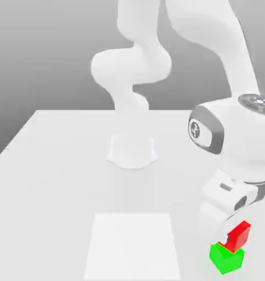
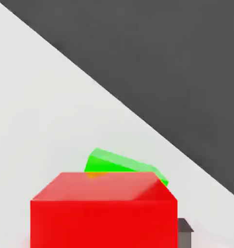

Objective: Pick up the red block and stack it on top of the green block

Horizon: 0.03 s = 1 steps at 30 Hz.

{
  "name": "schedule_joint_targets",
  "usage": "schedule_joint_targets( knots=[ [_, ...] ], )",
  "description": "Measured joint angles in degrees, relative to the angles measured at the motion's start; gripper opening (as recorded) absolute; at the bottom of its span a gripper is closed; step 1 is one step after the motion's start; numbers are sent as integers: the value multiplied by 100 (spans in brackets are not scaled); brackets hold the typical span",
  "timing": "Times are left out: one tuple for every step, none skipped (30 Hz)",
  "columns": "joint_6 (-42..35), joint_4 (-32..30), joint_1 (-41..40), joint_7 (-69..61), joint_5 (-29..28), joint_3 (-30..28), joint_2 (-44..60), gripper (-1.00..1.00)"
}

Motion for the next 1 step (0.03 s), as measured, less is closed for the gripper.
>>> schedule_joint_targets(
  knots=[
    [0,0,0,0,0,0,0,100]
  ],
)
